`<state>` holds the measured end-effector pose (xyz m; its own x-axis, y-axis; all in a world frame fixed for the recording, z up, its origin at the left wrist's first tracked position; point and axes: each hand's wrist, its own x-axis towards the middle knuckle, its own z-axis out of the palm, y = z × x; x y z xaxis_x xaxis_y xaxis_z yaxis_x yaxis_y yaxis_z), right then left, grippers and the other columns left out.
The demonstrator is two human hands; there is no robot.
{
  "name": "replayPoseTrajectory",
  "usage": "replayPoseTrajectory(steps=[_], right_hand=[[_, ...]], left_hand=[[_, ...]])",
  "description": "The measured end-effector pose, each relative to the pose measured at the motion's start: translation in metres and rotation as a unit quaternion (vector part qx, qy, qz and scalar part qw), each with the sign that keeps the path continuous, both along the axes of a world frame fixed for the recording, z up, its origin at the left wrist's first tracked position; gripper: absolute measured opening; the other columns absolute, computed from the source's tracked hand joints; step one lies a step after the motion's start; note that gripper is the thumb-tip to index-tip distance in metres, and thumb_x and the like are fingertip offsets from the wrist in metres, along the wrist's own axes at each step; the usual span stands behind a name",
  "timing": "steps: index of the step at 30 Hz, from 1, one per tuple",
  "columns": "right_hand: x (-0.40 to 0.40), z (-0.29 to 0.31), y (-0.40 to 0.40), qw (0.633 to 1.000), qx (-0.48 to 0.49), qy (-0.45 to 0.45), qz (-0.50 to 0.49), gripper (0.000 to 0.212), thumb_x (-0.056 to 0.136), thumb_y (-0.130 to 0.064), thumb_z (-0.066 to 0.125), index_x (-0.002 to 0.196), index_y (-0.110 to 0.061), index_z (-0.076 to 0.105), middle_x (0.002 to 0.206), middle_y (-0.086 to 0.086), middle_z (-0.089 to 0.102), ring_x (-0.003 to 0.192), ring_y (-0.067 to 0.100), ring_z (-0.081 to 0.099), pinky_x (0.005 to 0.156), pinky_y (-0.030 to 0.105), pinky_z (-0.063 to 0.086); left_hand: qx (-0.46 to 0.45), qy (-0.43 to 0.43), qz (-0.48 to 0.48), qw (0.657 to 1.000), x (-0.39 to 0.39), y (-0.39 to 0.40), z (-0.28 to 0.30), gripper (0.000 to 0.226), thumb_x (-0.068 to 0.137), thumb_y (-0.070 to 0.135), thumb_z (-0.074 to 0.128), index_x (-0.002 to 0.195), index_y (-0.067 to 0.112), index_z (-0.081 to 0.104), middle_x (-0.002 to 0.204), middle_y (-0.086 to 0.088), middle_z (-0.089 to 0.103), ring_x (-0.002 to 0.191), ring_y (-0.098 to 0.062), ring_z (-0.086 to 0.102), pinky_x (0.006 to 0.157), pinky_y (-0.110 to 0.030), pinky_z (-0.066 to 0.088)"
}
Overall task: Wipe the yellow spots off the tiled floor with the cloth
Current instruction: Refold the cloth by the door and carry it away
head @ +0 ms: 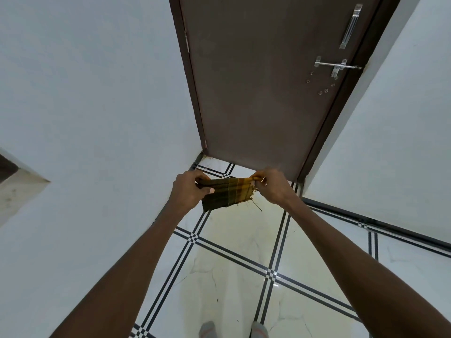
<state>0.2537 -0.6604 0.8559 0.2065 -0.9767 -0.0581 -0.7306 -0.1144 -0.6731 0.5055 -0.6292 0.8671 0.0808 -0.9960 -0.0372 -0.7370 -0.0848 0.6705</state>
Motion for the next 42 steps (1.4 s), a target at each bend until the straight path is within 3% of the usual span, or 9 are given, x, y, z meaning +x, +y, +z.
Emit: replayPoseTrajectory(steps=[5,8,10,13,18,24,28,32,42], right_hand=[[-0.011,0.003,0.002,0.988,0.090,-0.127,0.022,0.019,0.107,-0.027,0.055,0.113,-0.015,0.070,0.128,0.006,0.063,0.125,0.026,0.056,0.108,0.044,0.047],[-0.023,0.019,0.008,0.936,0.169,-0.307,0.016,0.019,0.111,-0.031,0.046,0.111,-0.025,0.063,0.122,0.005,0.068,0.122,0.024,0.063,0.106,0.040,0.049],[-0.023,0.026,0.008,0.916,0.197,-0.350,0.018,0.018,0.112,-0.032,0.041,0.112,-0.027,0.059,0.119,0.006,0.068,0.119,0.026,0.066,0.100,0.042,0.054],[-0.015,0.018,0.012,0.923,0.217,-0.318,0.013,0.019,0.113,-0.037,0.037,0.118,-0.031,0.055,0.123,0.003,0.064,0.121,0.028,0.062,0.102,0.052,0.053],[-0.018,-0.018,0.022,0.953,0.230,-0.193,-0.031,0.020,0.111,-0.046,0.036,0.114,-0.036,0.054,0.124,0.001,0.062,0.122,0.027,0.060,0.107,0.053,0.051],[-0.031,-0.017,0.015,0.889,0.316,-0.307,-0.123,0.020,0.109,-0.032,0.051,0.128,-0.026,0.056,0.115,0.009,0.065,0.110,0.027,0.063,0.092,0.041,0.053],[-0.049,-0.007,0.006,0.851,0.345,-0.389,-0.068,0.056,0.090,-0.027,0.077,0.140,-0.028,0.051,0.125,0.014,0.066,0.115,0.029,0.066,0.093,0.040,0.055],[-0.058,0.002,0.006,0.909,0.267,-0.318,0.039,0.051,0.083,-0.015,0.084,0.129,-0.008,0.064,0.117,0.009,0.072,0.111,0.024,0.068,0.088,0.030,0.057],[-0.042,0.026,0.004,0.995,0.030,-0.006,0.092,0.047,0.082,-0.015,0.087,0.126,-0.017,0.071,0.124,0.005,0.068,0.116,0.021,0.061,0.092,0.028,0.054]], left_hand=[[0.010,0.066,0.005,0.998,0.006,0.000,0.006,0.034,0.081,0.036,0.085,0.101,0.011,0.075,0.106,-0.004,0.072,0.102,-0.020,0.067,0.092,-0.033,0.056],[0.009,0.233,-0.004,0.972,0.004,0.003,0.026,0.026,0.090,0.032,0.077,0.104,0.011,0.075,0.123,0.000,0.067,0.119,-0.013,0.060,0.100,-0.020,0.044],[0.014,0.267,-0.011,0.963,-0.002,0.003,0.030,0.024,0.098,0.032,0.066,0.103,0.011,0.076,0.114,0.002,0.073,0.113,-0.009,0.064,0.095,-0.018,0.042],[0.083,0.300,0.003,0.950,-0.016,0.010,0.010,0.033,0.107,0.037,0.049,0.099,0.015,0.072,0.097,0.001,0.072,0.096,-0.010,0.067,0.090,-0.029,0.051],[0.219,0.277,0.061,0.934,-0.034,0.026,-0.037,0.052,0.107,0.053,0.036,0.130,0.011,0.056,0.126,-0.013,0.066,0.116,-0.026,0.066,0.095,-0.045,0.060],[0.238,0.339,0.090,0.906,-0.039,0.016,-0.019,0.060,0.099,0.049,0.060,0.145,0.013,0.047,0.138,-0.014,0.061,0.125,-0.028,0.059,0.108,-0.046,0.049],[0.211,0.369,0.052,0.904,-0.038,0.011,-0.006,0.092,0.090,0.030,0.077,0.160,0.032,0.018,0.138,-0.003,0.047,0.130,-0.026,0.051,0.111,-0.051,0.045],[0.173,0.308,-0.019,0.935,-0.040,0.010,-0.004,0.087,0.079,0.021,0.088,0.150,0.035,0.040,0.130,-0.006,0.058,0.118,-0.019,0.062,0.089,-0.030,0.059],[0.085,0.034,-0.094,0.991,-0.054,0.008,0.018,0.066,0.071,0.019,0.093,0.131,0.013,0.067,0.112,0.005,0.061,0.112,-0.013,0.057,0.098,-0.026,0.049]])
